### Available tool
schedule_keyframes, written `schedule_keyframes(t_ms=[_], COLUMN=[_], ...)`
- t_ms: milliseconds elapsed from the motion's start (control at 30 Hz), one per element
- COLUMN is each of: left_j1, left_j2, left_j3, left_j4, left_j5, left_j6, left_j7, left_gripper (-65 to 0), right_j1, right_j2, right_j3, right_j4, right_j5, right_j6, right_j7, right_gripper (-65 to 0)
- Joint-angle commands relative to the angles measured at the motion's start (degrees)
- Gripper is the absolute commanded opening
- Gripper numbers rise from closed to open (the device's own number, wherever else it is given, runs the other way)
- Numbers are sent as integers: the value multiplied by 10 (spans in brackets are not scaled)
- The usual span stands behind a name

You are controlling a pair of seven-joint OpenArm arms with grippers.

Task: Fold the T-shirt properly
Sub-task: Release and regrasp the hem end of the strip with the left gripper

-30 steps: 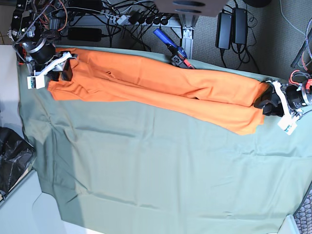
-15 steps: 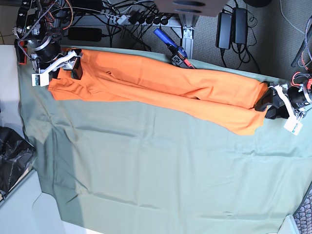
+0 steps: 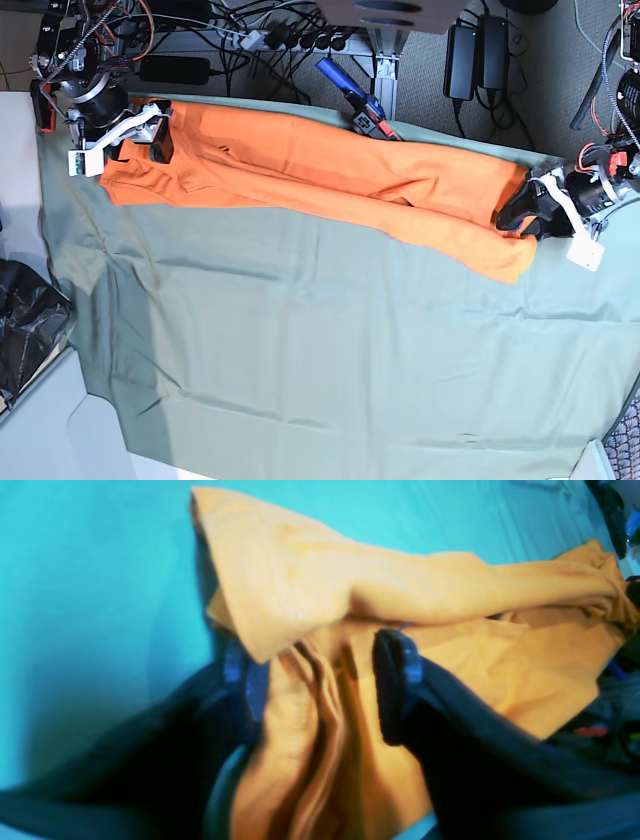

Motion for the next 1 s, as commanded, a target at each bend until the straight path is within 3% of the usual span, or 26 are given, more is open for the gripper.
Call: schedule_keyframes(t_ms=[0,100,267,367,567,700,833,967], left_j1=[-2,-3,-12,-14,-14,-14,-16,-21], left_j2=[-5,0,1,0,0,-1,-1,-2], left_j3=[-1,-1,-1,-1,-1,-18,-59,-68], left_j4=[4,4,4,4,4,4,4,4], left_j5=[0,12,23,23,22,-27,-74,-80], left_j6=[-3,-3,-3,-3,-3,-3,-3,-3], left_j7=[5,-15,-34,-34,-30,23,30,33], left_gripper=[-458,-580,-594,-543,-290,-284,-284,-284], right_j1=[0,0,0,0,20,35,36,36], right_j2=[9,9,9,9,9,9,9,9], right_j3=[7,7,7,7,7,9,9,9], right_j4=[8,8,8,8,9,9,9,9], right_j5=[5,5,5,5,15,13,13,13], right_j6=[55,55,55,56,55,55,55,55], right_j7=[11,11,11,11,11,10,10,6], right_gripper=[-215,-215,-215,-215,-215,-215,-215,-215])
